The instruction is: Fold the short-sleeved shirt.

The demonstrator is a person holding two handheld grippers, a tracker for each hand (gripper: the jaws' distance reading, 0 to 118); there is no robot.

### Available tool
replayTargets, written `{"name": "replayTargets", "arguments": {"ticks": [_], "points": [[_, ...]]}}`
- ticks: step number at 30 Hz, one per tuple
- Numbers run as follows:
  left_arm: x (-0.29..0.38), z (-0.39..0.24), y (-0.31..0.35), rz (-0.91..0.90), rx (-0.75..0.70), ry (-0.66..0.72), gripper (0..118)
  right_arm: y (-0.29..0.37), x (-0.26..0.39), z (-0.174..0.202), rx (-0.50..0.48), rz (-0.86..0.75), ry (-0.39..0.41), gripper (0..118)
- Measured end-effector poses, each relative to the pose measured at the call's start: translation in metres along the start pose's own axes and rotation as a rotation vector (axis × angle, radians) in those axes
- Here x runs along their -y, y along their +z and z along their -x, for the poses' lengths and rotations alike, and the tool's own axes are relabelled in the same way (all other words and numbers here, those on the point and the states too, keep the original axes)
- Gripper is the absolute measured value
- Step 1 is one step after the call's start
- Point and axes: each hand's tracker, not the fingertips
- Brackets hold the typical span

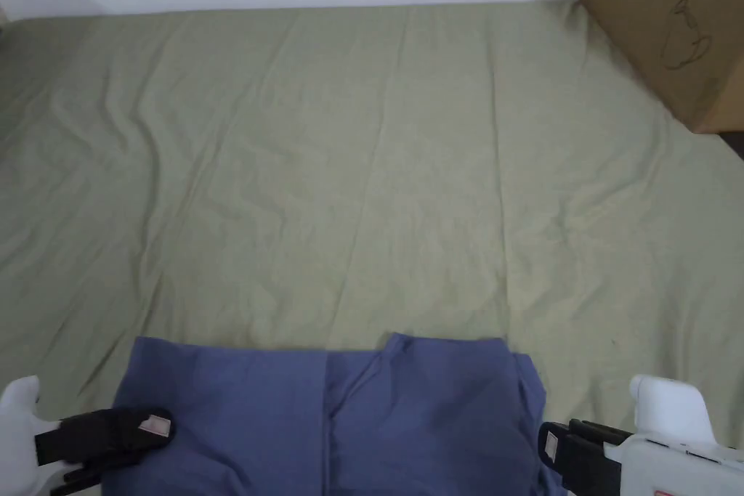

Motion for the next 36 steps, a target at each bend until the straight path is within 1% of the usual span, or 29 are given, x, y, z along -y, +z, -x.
{"name": "replayTargets", "arguments": {"ticks": [3,6,7,9,10,12,13,15,18,19,21,24,25,26,27,28,31,34,35,36], "points": [[0.007,-0.025,0.009,-0.015,-0.023,-0.035,15,-0.004,0.001,-0.003,-0.018,-0.001,-0.027,3],[0.014,-0.067,0.003,-0.019,-0.052,-0.086,15,-0.002,0.003,-0.005,-0.031,-0.002,-0.029,3],[0.016,-0.082,-0.002,-0.023,-0.065,-0.108,15,-0.001,0.003,-0.007,-0.031,-0.003,-0.029,3],[0.021,-0.110,-0.014,-0.003,-0.079,-0.105,15,0.001,0.005,-0.013,-0.032,-0.005,-0.031,3],[0.026,-0.127,-0.021,-0.011,-0.095,-0.144,15,0.003,0.006,-0.016,-0.030,-0.010,-0.040,3],[0.033,-0.153,-0.039,-0.020,-0.085,-0.170,15,0.006,0.007,-0.025,-0.035,-0.020,-0.066,3],[0.037,-0.166,-0.049,-0.013,-0.056,-0.179,15,0.007,0.007,-0.030,-0.037,-0.028,-0.089,3],[0.047,-0.195,-0.074,0.036,0.022,-0.222,15,0.012,0.008,-0.041,-0.042,-0.042,-0.138,3],[0.051,-0.218,-0.118,0.125,0.101,-0.258,15,0.019,0.010,-0.055,-0.035,-0.059,-0.153,3],[0.054,-0.226,-0.135,0.175,0.080,-0.259,15,0.021,0.010,-0.059,-0.027,-0.062,-0.157,3],[0.064,-0.239,-0.167,0.221,0.048,-0.324,15,0.025,0.012,-0.067,-0.011,-0.071,-0.165,3],[0.076,-0.248,-0.212,0.362,0.033,-0.366,16,0.031,0.016,-0.080,0.007,-0.093,-0.209,3],[0.080,-0.249,-0.221,0.395,0.033,-0.349,26,0.032,0.018,-0.084,0.009,-0.096,-0.223,3],[0.085,-0.250,-0.225,0.411,0.049,-0.341,54,0.033,0.020,-0.087,0.014,-0.097,-0.237,3],[0.089,-0.251,-0.228,0.429,0.096,-0.346,88,0.035,0.022,-0.090,0.018,-0.097,-0.245,3],[0.092,-0.251,-0.228,0.440,0.129,-0.344,110,0.035,0.024,-0.093,0.022,-0.096,-0.251,3],[0.090,-0.249,-0.215,0.405,0.124,-0.339,111,0.034,0.028,-0.100,0.037,-0.083,-0.271,3],[0.077,-0.233,-0.192,0.323,0.070,-0.297,110,0.031,0.031,-0.103,0.043,-0.068,-0.273,3],[0.072,-0.225,-0.186,0.298,0.075,-0.272,107,0.030,0.031,-0.103,0.045,-0.065,-0.270,3],[0.067,-0.217,-0.178,0.273,0.069,-0.241,97,0.029,0.032,-0.102,0.046,-0.062,-0.269,3]]}}
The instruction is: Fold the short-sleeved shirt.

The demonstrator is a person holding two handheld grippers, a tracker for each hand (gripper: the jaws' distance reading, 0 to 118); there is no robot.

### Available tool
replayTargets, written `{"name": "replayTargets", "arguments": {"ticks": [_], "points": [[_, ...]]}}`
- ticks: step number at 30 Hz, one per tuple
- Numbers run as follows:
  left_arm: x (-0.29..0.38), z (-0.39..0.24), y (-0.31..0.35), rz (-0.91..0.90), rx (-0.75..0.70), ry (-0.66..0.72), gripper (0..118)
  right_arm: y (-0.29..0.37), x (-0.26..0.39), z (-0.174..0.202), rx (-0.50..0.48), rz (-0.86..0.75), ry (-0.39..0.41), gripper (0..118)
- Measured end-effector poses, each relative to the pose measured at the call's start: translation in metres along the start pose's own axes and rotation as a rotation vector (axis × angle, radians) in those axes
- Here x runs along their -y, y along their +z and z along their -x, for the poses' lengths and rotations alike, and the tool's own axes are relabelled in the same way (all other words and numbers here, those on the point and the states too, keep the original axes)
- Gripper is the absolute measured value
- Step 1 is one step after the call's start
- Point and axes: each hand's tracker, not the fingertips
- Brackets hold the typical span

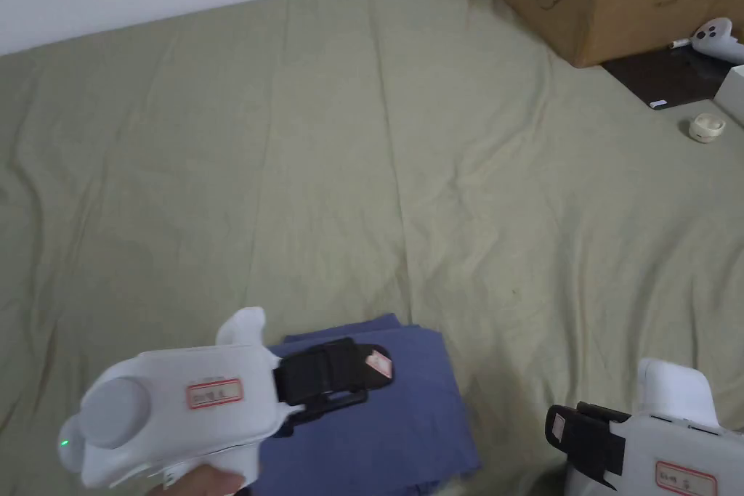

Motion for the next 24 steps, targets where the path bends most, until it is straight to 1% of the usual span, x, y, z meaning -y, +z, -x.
{"name": "replayTargets", "arguments": {"ticks": [1,2,3,5,7,10,12,15,17,19,21,24], "points": [[0.000,0.008,0.006,-0.019,-0.006,0.030,68,-0.001,0.000,0.000,0.000,0.003,0.000,3],[0.000,0.015,0.009,-0.025,-0.027,0.029,39,-0.003,0.001,0.000,-0.004,0.007,0.000,3],[0.001,0.021,0.009,-0.041,-0.060,0.031,13,-0.004,0.001,0.001,-0.008,0.011,0.001,3],[0.004,0.028,0.002,-0.013,-0.134,0.012,11,-0.007,0.002,0.003,-0.011,0.015,0.004,3],[0.009,0.035,-0.009,0.014,-0.104,0.014,9,-0.008,0.002,0.005,-0.013,0.020,0.013,3],[0.018,0.027,-0.033,0.060,-0.002,0.029,7,-0.008,0.002,0.006,-0.007,0.026,0.028,3],[0.020,0.017,-0.054,0.091,0.003,0.022,7,-0.007,0.002,0.007,-0.003,0.028,0.033,3],[0.025,0.000,-0.091,0.181,0.007,-0.042,7,-0.005,0.002,0.008,0.005,0.031,0.038,3],[0.029,-0.014,-0.106,0.216,0.028,-0.059,6,-0.002,0.002,0.008,0.008,0.027,0.042,3],[0.034,-0.029,-0.114,0.228,0.082,-0.113,6,0.000,0.002,0.011,0.010,0.025,0.046,3],[0.037,-0.041,-0.114,0.256,0.132,-0.139,6,-0.001,0.001,0.014,0.014,0.028,0.058,3],[0.036,-0.041,-0.097,0.219,0.136,-0.146,6,-0.006,-0.003,0.024,0.012,0.043,0.102,3]]}}
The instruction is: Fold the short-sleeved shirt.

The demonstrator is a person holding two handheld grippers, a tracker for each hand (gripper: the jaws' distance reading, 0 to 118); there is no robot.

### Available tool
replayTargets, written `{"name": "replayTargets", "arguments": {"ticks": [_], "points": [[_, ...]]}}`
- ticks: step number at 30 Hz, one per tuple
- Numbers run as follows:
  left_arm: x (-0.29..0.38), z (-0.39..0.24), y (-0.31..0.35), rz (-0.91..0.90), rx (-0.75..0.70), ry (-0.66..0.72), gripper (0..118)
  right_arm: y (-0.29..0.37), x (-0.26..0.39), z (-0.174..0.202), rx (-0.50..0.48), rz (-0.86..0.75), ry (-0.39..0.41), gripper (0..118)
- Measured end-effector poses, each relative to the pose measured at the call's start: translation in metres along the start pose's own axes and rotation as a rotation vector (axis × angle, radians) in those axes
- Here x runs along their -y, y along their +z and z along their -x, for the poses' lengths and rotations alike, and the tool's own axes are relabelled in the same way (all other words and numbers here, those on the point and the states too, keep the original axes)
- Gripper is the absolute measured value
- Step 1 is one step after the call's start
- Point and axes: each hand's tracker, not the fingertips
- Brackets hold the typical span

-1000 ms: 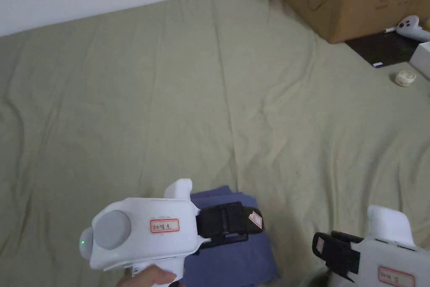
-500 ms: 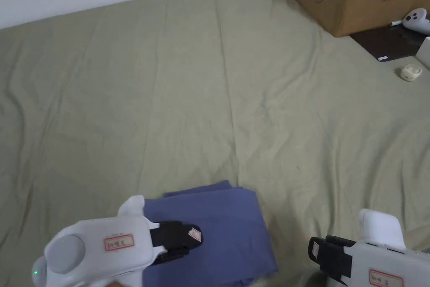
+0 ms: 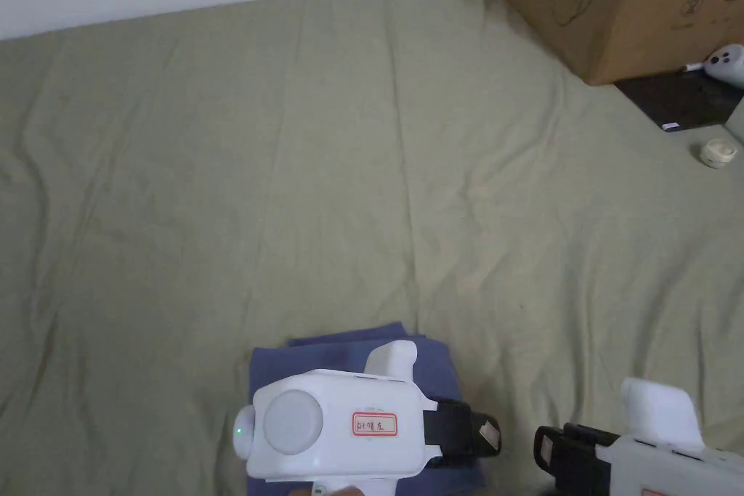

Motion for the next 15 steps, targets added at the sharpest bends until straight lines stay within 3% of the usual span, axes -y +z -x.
{"name": "replayTargets", "arguments": {"ticks": [5,6,7,9,10,13,15], "points": [[0.012,0.035,0.074,-0.164,-0.044,0.077,7,-0.016,-0.018,0.035,-0.044,0.004,0.113,3],[0.017,0.046,0.093,-0.190,-0.055,0.104,12,-0.023,-0.022,0.045,-0.067,0.011,0.143,3],[0.023,0.055,0.109,-0.208,-0.067,0.116,31,-0.029,-0.025,0.053,-0.080,0.021,0.171,3],[0.032,0.075,0.146,-0.231,-0.146,0.134,86,-0.045,-0.028,0.077,-0.085,0.033,0.263,3],[0.038,0.083,0.157,-0.241,-0.185,0.142,93,-0.053,-0.029,0.086,-0.084,0.039,0.312,3],[0.051,0.106,0.189,-0.287,-0.243,0.195,93,-0.084,-0.027,0.110,-0.058,0.054,0.413,3],[0.057,0.121,0.199,-0.320,-0.205,0.233,93,-0.105,-0.025,0.115,-0.033,0.068,0.417,3]]}}
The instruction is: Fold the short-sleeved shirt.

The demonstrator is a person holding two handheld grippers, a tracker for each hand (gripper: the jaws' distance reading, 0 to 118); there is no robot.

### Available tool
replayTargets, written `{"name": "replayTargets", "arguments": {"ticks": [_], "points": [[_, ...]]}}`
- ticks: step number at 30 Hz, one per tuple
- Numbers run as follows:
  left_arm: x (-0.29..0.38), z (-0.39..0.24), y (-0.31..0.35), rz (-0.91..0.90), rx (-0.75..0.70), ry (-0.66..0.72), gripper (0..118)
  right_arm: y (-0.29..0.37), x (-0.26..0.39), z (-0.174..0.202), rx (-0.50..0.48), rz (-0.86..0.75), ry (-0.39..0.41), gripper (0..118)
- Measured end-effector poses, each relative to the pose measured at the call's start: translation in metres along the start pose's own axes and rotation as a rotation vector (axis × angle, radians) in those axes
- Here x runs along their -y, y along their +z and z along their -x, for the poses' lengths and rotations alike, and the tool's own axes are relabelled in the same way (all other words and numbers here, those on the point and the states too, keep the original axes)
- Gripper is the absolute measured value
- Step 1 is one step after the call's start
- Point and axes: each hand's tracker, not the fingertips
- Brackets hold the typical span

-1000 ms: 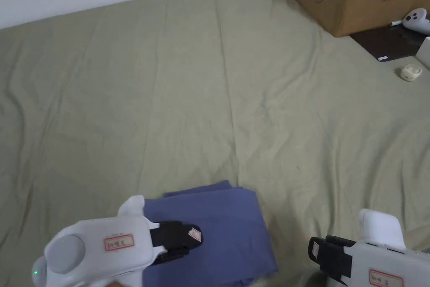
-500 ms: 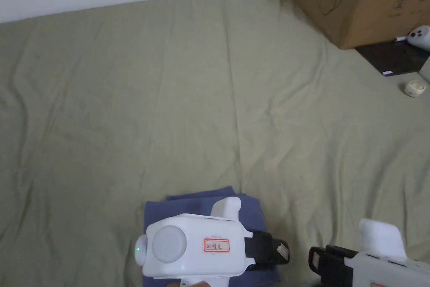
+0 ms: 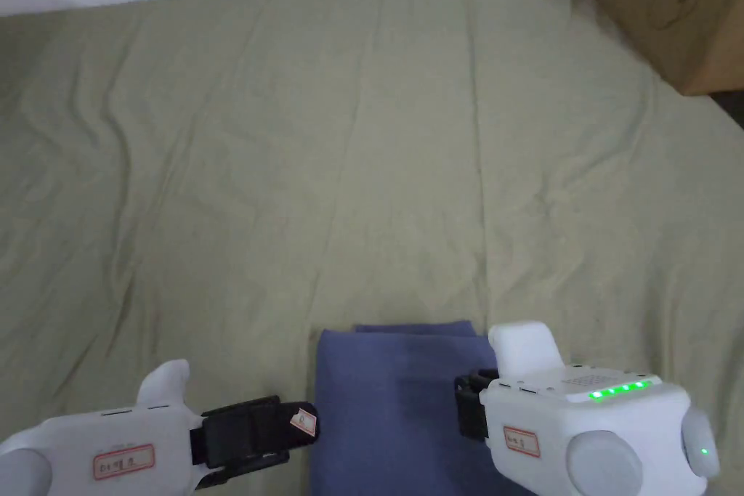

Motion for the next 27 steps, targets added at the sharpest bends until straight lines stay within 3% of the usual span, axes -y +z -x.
{"name": "replayTargets", "arguments": {"ticks": [14,19,20,21,22,23,24,27], "points": [[-0.037,0.030,-0.095,0.148,0.334,0.214,93,-0.015,0.020,-0.010,-0.007,0.005,-0.023,2],[-0.042,0.027,-0.118,0.209,0.326,0.156,93,-0.004,0.022,-0.009,-0.016,-0.034,-0.036,2],[-0.042,0.029,-0.116,0.211,0.353,0.172,92,0.008,0.019,-0.003,-0.011,-0.091,0.016,2],[-0.042,0.030,-0.114,0.209,0.363,0.186,90,0.020,0.017,0.003,-0.019,-0.137,0.052,2],[-0.041,0.032,-0.113,0.208,0.364,0.189,74,0.030,0.014,0.007,-0.021,-0.169,0.065,2],[-0.040,0.033,-0.111,0.208,0.359,0.186,45,0.041,0.009,0.012,-0.043,-0.202,0.070,2],[-0.039,0.035,-0.108,0.191,0.289,0.169,27,0.053,0.004,0.019,-0.058,-0.235,0.075,2],[-0.034,0.046,-0.106,0.204,0.294,0.191,27,0.085,-0.009,0.043,-0.028,-0.338,0.145,2]]}}
